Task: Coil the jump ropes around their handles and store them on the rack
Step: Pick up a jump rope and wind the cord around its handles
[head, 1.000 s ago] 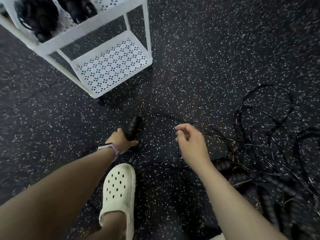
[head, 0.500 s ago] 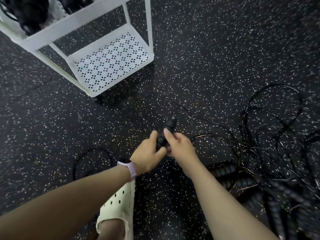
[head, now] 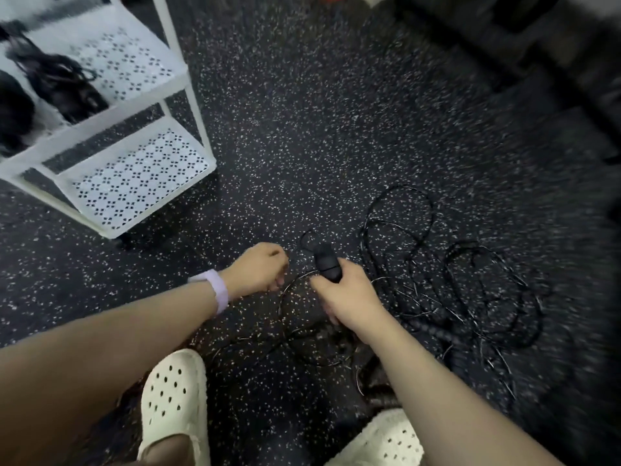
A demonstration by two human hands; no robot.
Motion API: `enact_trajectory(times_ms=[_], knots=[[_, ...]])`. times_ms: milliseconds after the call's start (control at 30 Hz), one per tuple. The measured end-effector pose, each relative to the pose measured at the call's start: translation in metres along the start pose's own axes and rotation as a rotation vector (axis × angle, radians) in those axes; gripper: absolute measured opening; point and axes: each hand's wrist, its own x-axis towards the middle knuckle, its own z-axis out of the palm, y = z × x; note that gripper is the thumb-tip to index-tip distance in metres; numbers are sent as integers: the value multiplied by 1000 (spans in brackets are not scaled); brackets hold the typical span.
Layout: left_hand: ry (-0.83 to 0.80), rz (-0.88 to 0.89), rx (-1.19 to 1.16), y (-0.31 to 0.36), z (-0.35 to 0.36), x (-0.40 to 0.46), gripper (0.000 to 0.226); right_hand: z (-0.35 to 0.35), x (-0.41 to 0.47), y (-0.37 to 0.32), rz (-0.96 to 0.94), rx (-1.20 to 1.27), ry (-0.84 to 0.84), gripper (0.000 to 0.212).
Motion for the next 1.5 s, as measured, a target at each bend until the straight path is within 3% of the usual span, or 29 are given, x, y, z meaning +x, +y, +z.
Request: enact_trajectory(times_ms=[100,200,300,433,500,600,667,767,833,867,933,967,1000,1100,1167,1233,1300,1367,1433,1500], knots=[[-146,-11,301,32,8,-3,27,-42,-29,-6,-34,25,133,27],[-254,60,657,53,25,-10,35,-88,-49,0,-32,199,285,29],[-337,93,970,58,45,-16,29,-131,-63,9,2,339,397,28],[-423,4,1174,55,75,-10,28,-170,-74,42,75,330,468,32],[-340,-3,1199,56,89,-4,23,-177,-76,61,122,281,458,35],[-316,-34,1147,64,116,13,31,-183,-77,80,172,296,311,36],[-248,9,1006,70,138,33,37,-194,-80,83,164,310,59,39],[11,127,436,81,164,55,89,-219,-84,73,128,254,-282,54],[34,132,96,91,175,65,111,-232,-89,65,122,379,-402,62],[25,130,-2,93,179,71,105,-237,-92,61,100,465,-455,65],[8,169,-7,96,183,80,53,-248,-95,55,-2,624,-553,65],[2,194,70,96,183,81,28,-254,-96,52,-81,695,-569,63],[-10,212,151,94,183,83,23,-261,-96,49,-172,762,-545,60],[-133,120,335,77,179,77,36,-283,-95,49,-403,951,-291,45],[-239,36,423,71,169,69,42,-287,-91,57,-401,1006,-23,38],[-282,-8,345,74,160,62,46,-276,-84,71,-276,855,162,32],[-285,2,254,91,147,54,45,-252,-76,83,-69,575,134,21],[-274,27,197,112,134,47,46,-222,-70,87,122,369,-13,33],[-258,55,154,134,118,36,46,-196,-64,80,160,249,-112,41],[-225,92,109,154,103,19,44,-176,-60,66,113,203,-137,32]])
